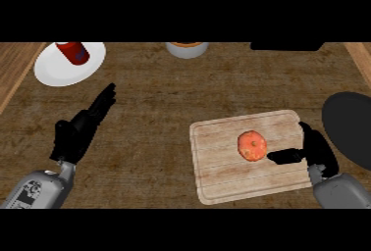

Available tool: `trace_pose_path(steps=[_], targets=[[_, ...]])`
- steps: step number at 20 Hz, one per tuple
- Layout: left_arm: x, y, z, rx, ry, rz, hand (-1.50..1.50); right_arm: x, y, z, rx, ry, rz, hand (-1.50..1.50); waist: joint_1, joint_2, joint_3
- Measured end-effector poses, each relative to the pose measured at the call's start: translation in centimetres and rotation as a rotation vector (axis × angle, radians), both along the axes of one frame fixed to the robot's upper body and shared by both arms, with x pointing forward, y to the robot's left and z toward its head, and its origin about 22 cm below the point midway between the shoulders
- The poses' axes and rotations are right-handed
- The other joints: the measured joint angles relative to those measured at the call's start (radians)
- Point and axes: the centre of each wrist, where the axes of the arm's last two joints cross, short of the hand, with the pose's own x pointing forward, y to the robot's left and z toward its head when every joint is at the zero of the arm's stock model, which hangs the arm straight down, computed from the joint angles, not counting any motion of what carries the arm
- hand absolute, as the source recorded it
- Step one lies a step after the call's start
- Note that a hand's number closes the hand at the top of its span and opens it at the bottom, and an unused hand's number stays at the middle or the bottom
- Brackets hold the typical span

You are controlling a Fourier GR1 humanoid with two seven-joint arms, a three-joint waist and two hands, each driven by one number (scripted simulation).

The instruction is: Pick the squash from the cutting board and place it in the pan

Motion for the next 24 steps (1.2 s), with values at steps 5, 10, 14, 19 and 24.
trace_pose_path(steps=[5, 10, 14, 19, 24], targets=[[0.2, -0.1, 0.2, -0.007, 0.003, -0.005, 0.0, 2.9, 1.8, 2.1, 0.109, 0.121, 0.081, -1.5, 0.009, 0.003, 0.002], [0.1, 0.3, 0.1, -0.004, 0.0, -0.006, 0.0, 5.3, 3.5, 3.1, 0.148, 0.201, 0.14, -1.5, 0.005, 0.002, 0.003], [-0.1, 0.6, -0.1, -0.003, 0.003, 0.0, 0.0, 6.8, 4.3, 3.3, 0.128, 0.246, 0.165, -1.5, -0.001, 0.0, 0.002], [-0.7, 0.4, -0.2, -0.004, 0.003, 0.01, 0.0, 7.4, 4.7, 2.7, 0.099, 0.304, 0.186, -1.5, -0.011, -0.003, 0.003], [-0.9, 0.9, -0.2, -0.004, 0.002, 0.02, 0.0, 7.4, 5.4, 1.6, 0.084, 0.346, 0.204, -1.5, -0.018, -0.004, 0.003]])
